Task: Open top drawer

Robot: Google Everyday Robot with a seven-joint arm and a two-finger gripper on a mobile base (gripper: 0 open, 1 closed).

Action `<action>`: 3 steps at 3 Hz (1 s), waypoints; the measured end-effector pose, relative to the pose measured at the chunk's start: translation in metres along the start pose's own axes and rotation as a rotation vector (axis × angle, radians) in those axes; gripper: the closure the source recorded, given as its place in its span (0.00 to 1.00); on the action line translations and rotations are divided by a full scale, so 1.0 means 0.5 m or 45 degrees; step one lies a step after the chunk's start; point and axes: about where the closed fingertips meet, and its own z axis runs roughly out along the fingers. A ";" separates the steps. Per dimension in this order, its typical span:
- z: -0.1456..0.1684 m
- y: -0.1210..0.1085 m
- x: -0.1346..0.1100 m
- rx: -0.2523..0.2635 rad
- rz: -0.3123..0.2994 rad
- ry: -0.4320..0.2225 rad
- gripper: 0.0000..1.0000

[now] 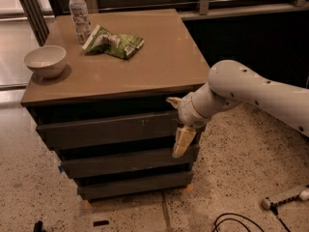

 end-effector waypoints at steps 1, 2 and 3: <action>0.026 -0.010 0.017 -0.011 0.014 0.020 0.00; 0.098 -0.049 0.045 -0.058 0.035 0.014 0.00; 0.099 -0.049 0.042 -0.074 0.037 0.015 0.00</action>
Offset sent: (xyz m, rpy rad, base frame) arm 0.0370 0.0022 -0.0504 -0.0178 0.0494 -0.0200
